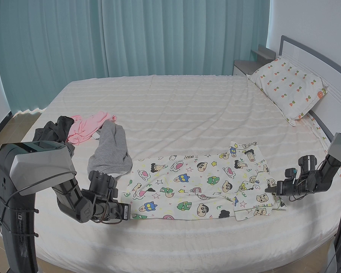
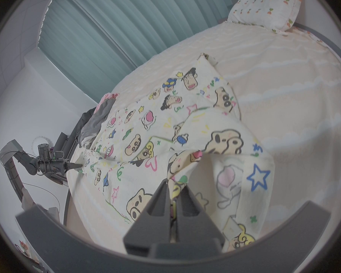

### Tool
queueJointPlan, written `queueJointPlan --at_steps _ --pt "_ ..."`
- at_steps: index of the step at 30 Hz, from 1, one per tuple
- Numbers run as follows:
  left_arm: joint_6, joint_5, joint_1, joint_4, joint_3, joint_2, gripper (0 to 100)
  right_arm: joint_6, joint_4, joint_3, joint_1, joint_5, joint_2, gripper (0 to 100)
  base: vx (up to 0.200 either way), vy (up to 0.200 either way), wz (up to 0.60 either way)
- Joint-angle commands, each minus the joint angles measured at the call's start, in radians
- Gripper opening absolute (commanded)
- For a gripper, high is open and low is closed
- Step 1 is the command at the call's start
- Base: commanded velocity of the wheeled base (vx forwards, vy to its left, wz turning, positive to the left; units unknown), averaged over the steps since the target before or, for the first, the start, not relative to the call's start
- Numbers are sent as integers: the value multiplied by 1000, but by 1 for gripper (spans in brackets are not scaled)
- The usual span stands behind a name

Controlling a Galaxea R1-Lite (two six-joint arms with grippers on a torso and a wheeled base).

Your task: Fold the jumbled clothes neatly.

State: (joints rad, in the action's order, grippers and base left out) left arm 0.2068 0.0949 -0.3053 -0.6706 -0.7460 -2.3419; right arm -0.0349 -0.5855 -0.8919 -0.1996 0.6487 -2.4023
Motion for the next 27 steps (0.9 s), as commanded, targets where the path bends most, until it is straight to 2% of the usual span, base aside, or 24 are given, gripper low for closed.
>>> queueJointPlan --at_steps 1,24,25,26,27 --pt "0 0 0 0 11 1 0 -2 4 -5 -1 0 2 0 0 0 0" --pt "8 5 -14 5 7 -11 0 3 53 -88 0 -11 -35 0 0 0 0" --pt "9 6 -14 3 5 -11 0 3 52 -93 0 -12 -38 100 0 0 0" --pt "11 6 -14 3 4 -11 100 3 52 -96 0 -12 -38 100 0 0 0" --pt "13 8 -14 2 2 -11 100 4 49 -98 0 -12 -41 100 0 0 0"
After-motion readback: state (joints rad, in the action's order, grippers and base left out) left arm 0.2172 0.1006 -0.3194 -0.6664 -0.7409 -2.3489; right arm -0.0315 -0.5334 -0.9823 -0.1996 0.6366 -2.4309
